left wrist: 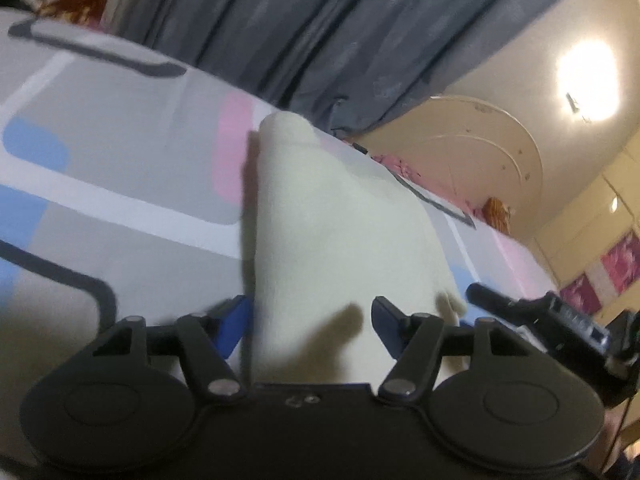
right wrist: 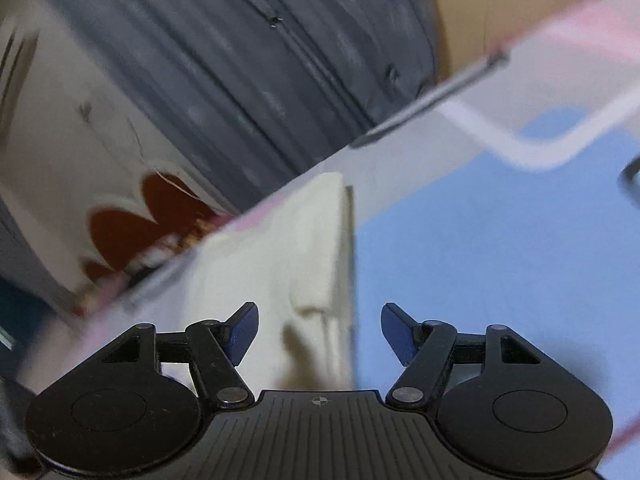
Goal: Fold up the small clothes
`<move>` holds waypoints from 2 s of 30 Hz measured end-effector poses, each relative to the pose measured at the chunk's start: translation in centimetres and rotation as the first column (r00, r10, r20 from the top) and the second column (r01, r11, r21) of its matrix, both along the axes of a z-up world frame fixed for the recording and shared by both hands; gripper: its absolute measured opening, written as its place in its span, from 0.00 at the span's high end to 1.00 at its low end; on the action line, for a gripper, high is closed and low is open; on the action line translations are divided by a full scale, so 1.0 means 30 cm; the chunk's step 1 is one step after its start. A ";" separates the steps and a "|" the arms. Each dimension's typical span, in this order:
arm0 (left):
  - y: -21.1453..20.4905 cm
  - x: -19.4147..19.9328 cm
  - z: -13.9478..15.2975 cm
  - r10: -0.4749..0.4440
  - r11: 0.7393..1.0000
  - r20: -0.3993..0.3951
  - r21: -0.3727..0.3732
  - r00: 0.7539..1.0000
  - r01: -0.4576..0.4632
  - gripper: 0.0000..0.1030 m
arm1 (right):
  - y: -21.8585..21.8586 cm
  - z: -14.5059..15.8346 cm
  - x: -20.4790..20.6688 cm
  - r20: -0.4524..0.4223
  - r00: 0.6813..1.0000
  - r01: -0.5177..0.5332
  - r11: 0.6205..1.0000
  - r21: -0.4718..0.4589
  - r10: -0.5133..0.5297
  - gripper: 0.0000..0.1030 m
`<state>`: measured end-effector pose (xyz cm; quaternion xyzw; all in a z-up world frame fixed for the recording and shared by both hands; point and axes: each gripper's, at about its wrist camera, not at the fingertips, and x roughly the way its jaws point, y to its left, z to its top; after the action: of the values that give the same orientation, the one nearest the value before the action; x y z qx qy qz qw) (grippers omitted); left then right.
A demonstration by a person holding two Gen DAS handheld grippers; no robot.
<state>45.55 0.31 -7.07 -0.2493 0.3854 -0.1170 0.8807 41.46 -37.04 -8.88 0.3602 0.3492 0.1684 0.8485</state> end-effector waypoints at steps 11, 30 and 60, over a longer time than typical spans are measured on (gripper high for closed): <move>-0.008 0.115 -0.045 0.010 0.998 -0.010 -0.059 1.000 -0.011 0.36 | 0.042 -0.044 0.138 -0.006 0.998 -0.070 0.997 0.022 0.070 0.34; -0.115 0.109 0.029 -0.074 0.985 0.059 0.162 0.996 0.063 0.65 | 0.202 0.020 0.080 0.082 0.986 -0.113 0.942 -0.317 0.146 0.71; 0.452 -0.204 0.242 -0.060 0.956 0.113 0.291 0.992 0.024 0.65 | 0.880 0.215 -0.171 0.184 0.951 -0.162 0.904 -0.395 0.250 0.73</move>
<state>39.43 13.88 0.20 -0.1022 0.3497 -0.0930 0.9266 36.33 -10.63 -2.43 0.1301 0.3106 0.2283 0.9135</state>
